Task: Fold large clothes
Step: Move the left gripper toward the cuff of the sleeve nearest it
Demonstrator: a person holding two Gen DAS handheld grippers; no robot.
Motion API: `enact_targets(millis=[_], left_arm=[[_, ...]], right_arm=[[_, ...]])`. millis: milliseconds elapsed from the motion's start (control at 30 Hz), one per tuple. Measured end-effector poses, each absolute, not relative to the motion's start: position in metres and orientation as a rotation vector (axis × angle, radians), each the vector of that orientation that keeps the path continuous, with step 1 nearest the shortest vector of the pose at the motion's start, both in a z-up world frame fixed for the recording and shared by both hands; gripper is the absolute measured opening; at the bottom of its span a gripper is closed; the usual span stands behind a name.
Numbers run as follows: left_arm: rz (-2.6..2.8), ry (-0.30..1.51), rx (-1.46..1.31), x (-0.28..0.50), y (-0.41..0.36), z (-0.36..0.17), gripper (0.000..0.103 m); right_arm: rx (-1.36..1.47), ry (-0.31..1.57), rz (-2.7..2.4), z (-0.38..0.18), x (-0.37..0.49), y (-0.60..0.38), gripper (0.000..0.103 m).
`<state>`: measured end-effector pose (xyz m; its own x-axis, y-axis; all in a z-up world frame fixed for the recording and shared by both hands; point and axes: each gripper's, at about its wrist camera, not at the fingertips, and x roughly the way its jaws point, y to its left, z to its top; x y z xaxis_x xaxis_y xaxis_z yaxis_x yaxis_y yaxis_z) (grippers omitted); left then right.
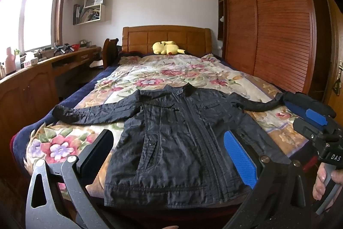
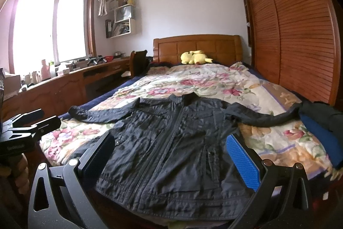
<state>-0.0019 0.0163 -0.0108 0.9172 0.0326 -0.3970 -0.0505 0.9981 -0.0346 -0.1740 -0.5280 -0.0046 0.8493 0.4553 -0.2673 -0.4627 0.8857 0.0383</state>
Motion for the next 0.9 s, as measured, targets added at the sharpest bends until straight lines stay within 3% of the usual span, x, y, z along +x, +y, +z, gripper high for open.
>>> enact_targets(millis=[900], left_arm=[[0.201, 0.503, -0.093, 0.027, 0.111, -0.063, 0.103]], right_arm=[[-0.119, 0.359, 0.625, -0.024, -0.102, -0.467, 0.103]])
